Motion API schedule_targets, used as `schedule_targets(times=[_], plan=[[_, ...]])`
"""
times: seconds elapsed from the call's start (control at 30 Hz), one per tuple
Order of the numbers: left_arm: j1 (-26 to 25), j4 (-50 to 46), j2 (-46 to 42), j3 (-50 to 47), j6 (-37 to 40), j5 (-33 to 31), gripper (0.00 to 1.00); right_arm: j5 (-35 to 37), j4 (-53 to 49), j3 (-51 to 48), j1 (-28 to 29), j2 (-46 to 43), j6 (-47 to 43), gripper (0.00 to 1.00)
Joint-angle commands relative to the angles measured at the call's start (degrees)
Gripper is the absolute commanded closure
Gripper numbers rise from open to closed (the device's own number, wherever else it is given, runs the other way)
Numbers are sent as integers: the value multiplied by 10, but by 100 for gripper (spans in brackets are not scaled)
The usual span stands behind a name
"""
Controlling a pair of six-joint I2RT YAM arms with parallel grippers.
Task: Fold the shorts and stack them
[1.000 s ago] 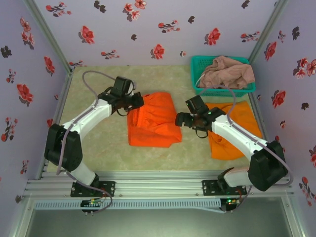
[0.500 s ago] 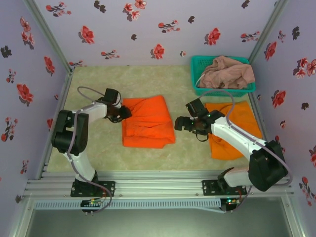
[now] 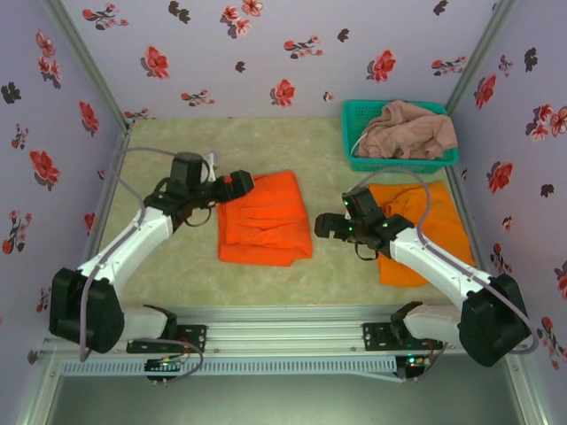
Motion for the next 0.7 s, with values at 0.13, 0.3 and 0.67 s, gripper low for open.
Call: schedule_targets(times=[0.13, 0.3, 0.67], plan=[[-47, 125, 25, -132, -111, 10, 1, 7, 48, 9, -32, -11, 3, 1], [-53, 178, 68, -179, -117, -18, 1, -46, 32, 41, -48, 44, -8, 1], [-53, 187, 89, -235, -102, -45, 1, -153, 9, 153, -48, 200, -78, 1]])
